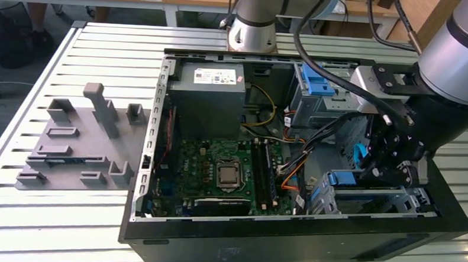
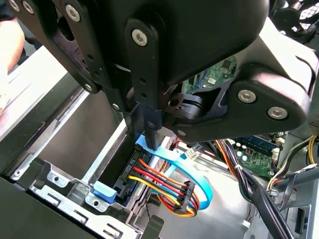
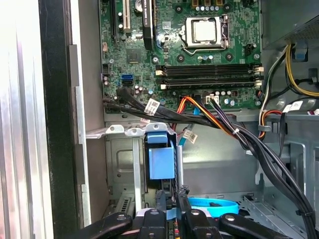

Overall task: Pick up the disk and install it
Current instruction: 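Insert the second disk wire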

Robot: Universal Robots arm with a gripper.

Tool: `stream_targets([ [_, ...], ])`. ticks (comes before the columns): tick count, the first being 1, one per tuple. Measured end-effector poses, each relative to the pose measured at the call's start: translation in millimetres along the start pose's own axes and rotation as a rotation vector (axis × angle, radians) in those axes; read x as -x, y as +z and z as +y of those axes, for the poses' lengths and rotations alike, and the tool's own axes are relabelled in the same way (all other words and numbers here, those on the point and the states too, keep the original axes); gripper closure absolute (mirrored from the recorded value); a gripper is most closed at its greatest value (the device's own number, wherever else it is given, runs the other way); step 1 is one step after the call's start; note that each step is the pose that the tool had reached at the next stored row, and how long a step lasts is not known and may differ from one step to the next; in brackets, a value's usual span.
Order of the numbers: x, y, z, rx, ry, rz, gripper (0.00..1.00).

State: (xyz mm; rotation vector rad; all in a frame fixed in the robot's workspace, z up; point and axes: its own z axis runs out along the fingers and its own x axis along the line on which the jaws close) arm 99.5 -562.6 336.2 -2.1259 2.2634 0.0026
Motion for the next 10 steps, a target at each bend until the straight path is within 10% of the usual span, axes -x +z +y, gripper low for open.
stream_targets([
  [10, 0.2, -8.0, -0.2, 0.0000, 0.000, -0.0001, 0.77],
])
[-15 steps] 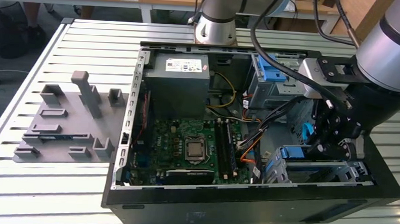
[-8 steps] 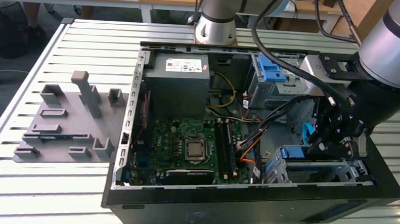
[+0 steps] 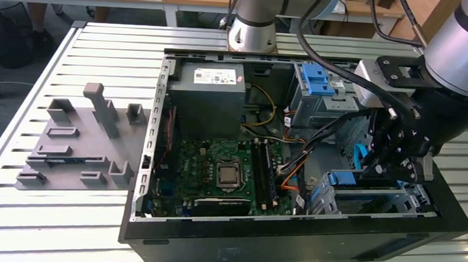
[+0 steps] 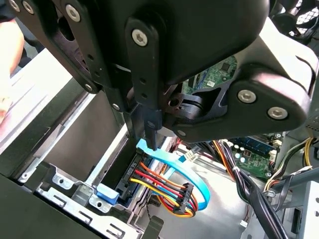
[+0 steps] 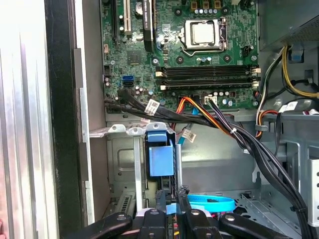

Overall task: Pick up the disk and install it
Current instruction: 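Insert the second disk wire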

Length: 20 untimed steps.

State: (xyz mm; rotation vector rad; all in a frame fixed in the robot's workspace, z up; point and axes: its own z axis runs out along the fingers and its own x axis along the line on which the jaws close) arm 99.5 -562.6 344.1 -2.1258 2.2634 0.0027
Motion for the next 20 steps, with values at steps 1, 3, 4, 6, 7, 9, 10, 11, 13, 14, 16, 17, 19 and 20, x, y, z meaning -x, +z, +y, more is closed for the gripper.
stream_targets([
  [1, 0.0, 0.0, 0.0, 0.0000, 0.000, -0.0002, 0.77],
  [3, 0.1, -0.2, 0.0, 0.0000, 0.000, 0.0000, 0.84],
  [4, 0.0, -0.3, 0.0, 0.0000, 0.000, 0.0001, 0.84],
  [6, 0.0, -0.3, 0.0, 0.0000, 0.000, 0.0001, 0.89],
  [7, 0.0, -0.4, 0.0, 0.0000, 0.000, 0.0001, 0.89],
  [9, 0.1, -0.4, 0.0, 0.0000, 0.000, 0.0000, 0.89],
  [10, 0.1, -0.5, 0.0, 0.0000, 0.000, 0.0000, 0.89],
  [11, 0.0, -0.5, 0.0, 0.0000, 0.000, 0.0001, 0.89],
  [13, 0.0, -0.6, 0.0, 0.0000, 0.000, 0.0000, 0.89],
  [14, 0.0, -0.6, 0.0, 0.0000, 0.000, 0.0001, 0.89],
  [16, 0.0, -0.7, 0.0, 0.0000, 0.000, 0.0001, 0.89],
  [17, 0.1, -0.7, 0.0, 0.0000, 0.000, 0.0001, 0.89],
  [19, 0.1, -0.8, 0.0, 0.0000, 0.000, 0.0001, 0.89],
  [20, 0.1, -0.9, 0.0, 0.0000, 0.000, 0.0001, 0.89],
])
